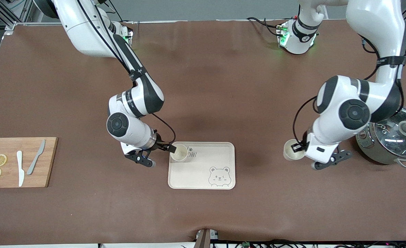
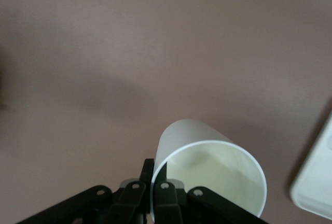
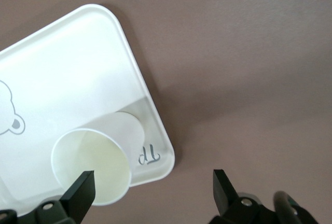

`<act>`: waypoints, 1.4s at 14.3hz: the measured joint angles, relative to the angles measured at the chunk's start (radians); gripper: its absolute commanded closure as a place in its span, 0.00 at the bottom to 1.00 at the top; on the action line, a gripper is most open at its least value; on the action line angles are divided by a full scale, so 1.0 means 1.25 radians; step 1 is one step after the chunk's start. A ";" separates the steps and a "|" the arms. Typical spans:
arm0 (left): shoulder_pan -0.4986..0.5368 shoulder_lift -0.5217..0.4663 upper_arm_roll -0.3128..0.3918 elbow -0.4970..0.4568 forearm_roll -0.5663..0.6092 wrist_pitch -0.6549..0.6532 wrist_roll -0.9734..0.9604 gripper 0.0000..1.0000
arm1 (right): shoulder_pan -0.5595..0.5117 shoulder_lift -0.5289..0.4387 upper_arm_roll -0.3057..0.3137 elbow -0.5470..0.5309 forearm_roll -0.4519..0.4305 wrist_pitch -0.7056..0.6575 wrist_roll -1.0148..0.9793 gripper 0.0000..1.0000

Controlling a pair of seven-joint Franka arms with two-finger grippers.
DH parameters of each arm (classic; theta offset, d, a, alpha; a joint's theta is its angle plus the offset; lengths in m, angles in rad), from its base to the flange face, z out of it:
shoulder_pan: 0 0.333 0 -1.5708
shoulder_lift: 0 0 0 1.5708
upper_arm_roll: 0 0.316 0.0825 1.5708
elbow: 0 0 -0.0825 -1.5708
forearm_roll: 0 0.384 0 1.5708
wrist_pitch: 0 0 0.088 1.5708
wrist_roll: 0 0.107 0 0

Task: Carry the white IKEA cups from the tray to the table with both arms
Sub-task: 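Lift the cup with the left gripper while the right gripper grasps the other cup, then carry the cups off the tray with both grippers and set them down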

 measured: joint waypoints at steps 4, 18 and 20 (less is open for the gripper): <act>0.087 -0.006 0.000 -0.078 0.000 0.032 0.121 1.00 | 0.006 0.032 0.000 0.000 0.000 0.022 0.032 0.41; 0.158 0.042 -0.022 -0.247 -0.022 0.194 0.249 0.87 | 0.031 0.067 -0.004 0.071 0.005 0.030 0.121 1.00; 0.160 0.049 -0.021 -0.246 -0.022 0.202 0.249 0.28 | 0.019 0.067 -0.006 0.101 0.011 -0.017 0.121 1.00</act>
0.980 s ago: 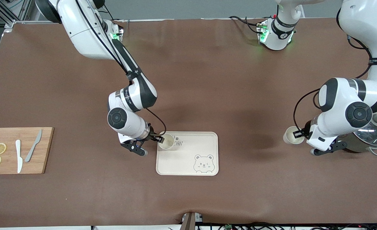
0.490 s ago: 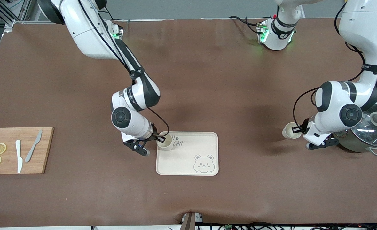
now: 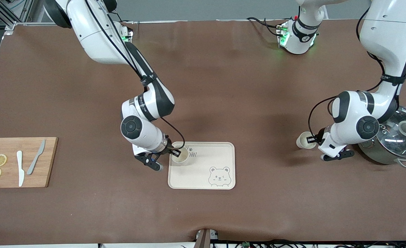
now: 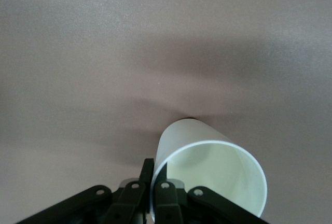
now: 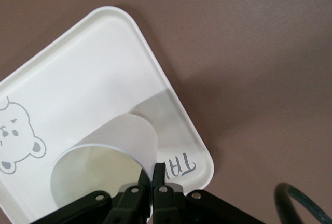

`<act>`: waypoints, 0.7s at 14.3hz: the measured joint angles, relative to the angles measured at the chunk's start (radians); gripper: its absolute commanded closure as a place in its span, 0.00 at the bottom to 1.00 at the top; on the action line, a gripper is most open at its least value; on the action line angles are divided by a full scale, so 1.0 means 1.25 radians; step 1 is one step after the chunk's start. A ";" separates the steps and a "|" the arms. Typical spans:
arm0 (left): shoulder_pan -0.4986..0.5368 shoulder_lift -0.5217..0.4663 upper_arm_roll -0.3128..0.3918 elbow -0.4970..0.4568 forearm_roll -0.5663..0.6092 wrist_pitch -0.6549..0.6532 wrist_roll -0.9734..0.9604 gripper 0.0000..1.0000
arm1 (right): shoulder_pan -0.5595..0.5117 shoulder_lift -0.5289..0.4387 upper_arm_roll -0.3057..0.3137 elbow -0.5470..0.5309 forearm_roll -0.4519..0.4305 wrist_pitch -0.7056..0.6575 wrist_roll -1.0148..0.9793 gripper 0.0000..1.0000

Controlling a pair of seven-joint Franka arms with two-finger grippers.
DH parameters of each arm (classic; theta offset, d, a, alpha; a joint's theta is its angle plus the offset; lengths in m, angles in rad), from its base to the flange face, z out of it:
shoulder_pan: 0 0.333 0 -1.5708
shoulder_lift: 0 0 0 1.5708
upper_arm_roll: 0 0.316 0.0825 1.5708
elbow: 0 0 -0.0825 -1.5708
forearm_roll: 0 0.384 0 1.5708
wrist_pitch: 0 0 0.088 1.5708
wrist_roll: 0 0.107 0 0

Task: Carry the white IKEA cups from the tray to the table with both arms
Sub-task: 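Carry the cups off the tray with both grippers and set them down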

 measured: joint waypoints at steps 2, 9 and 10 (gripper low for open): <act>0.001 0.001 0.000 0.000 -0.005 0.004 0.000 0.00 | -0.023 0.000 -0.003 0.032 0.001 -0.080 -0.002 1.00; 0.001 -0.043 -0.006 0.022 -0.029 -0.019 0.000 0.00 | -0.174 -0.038 -0.016 0.020 -0.008 -0.259 -0.280 1.00; 0.001 -0.055 -0.010 0.029 -0.029 -0.040 0.000 0.00 | -0.203 -0.056 -0.019 -0.004 -0.021 -0.263 -0.335 1.00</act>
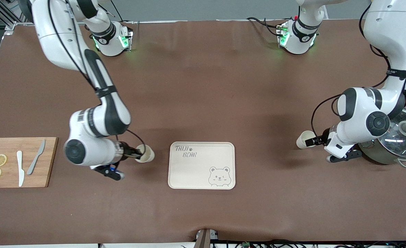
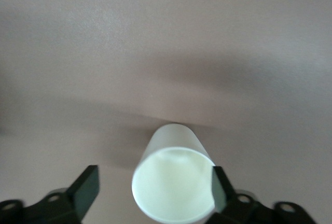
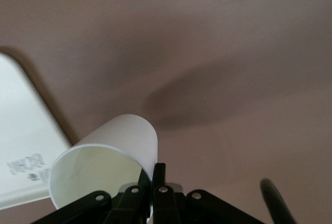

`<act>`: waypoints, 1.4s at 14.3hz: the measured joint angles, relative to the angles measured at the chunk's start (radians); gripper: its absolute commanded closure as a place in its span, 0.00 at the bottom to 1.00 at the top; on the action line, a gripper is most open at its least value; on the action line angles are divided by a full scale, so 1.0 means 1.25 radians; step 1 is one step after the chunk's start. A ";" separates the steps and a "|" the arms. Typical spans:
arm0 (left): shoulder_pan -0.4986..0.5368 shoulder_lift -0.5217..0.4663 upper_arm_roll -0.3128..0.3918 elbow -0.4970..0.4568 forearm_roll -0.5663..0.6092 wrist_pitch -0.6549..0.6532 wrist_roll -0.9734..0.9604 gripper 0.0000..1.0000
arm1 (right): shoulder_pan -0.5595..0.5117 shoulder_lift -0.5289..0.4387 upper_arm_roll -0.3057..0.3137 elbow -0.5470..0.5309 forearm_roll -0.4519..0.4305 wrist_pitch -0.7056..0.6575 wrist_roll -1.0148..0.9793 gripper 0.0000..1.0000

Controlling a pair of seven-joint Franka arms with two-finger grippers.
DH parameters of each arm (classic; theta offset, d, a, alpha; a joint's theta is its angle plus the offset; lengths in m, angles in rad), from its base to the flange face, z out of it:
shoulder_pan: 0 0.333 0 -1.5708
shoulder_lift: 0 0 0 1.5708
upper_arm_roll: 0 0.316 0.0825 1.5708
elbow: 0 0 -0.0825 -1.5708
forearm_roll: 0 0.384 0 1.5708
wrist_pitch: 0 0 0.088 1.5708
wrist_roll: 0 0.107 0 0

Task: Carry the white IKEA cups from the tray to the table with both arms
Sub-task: 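Carry the cups off the tray with both grippers and set them down, then open both grippers and lift them away from the cups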

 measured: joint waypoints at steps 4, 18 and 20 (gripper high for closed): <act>-0.001 -0.039 -0.008 0.035 0.000 -0.073 0.000 0.00 | -0.093 -0.082 -0.003 -0.106 -0.044 -0.003 -0.180 1.00; -0.001 -0.149 -0.014 0.242 0.000 -0.341 0.000 0.00 | -0.342 -0.178 -0.001 -0.420 -0.111 0.245 -0.597 1.00; -0.002 -0.168 -0.015 0.254 0.000 -0.360 0.000 0.00 | -0.342 -0.186 0.002 -0.433 -0.112 0.255 -0.597 1.00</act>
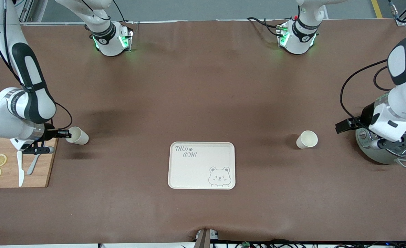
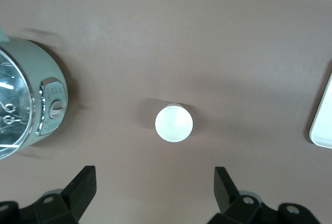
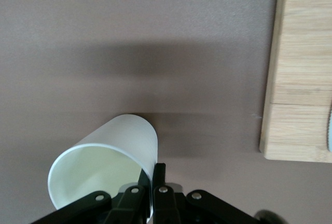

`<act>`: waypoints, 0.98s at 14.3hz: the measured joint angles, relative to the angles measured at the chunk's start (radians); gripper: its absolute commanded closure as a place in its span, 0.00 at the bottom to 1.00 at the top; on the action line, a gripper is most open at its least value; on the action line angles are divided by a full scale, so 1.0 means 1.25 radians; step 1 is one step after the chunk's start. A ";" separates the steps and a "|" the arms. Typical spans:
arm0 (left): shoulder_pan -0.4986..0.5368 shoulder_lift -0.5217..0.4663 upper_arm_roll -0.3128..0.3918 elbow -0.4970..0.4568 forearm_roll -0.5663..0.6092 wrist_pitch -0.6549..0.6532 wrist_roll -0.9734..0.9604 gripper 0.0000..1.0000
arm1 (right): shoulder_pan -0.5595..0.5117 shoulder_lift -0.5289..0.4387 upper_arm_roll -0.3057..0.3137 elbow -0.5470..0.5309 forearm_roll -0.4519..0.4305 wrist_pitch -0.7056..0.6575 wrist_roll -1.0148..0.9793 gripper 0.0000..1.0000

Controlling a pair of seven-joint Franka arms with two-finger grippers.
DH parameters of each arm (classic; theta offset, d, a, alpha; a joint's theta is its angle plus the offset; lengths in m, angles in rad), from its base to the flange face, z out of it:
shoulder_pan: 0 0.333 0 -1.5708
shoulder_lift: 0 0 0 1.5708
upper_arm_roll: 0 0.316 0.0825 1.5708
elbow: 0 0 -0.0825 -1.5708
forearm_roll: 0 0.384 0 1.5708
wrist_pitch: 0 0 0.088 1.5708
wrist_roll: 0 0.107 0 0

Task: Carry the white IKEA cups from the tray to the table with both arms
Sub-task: 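Open both grippers and lift them away from the cups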

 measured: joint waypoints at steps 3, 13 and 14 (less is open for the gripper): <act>0.000 -0.031 -0.011 0.003 0.000 -0.016 0.000 0.00 | 0.000 -0.004 0.002 -0.009 0.000 0.004 0.000 0.46; 0.001 -0.172 -0.037 -0.060 0.000 -0.058 0.059 0.00 | -0.001 -0.007 0.004 0.096 0.000 -0.099 -0.053 0.00; 0.003 -0.185 -0.037 -0.071 0.000 -0.058 0.068 0.00 | -0.002 -0.008 0.004 0.133 0.000 -0.131 -0.063 0.00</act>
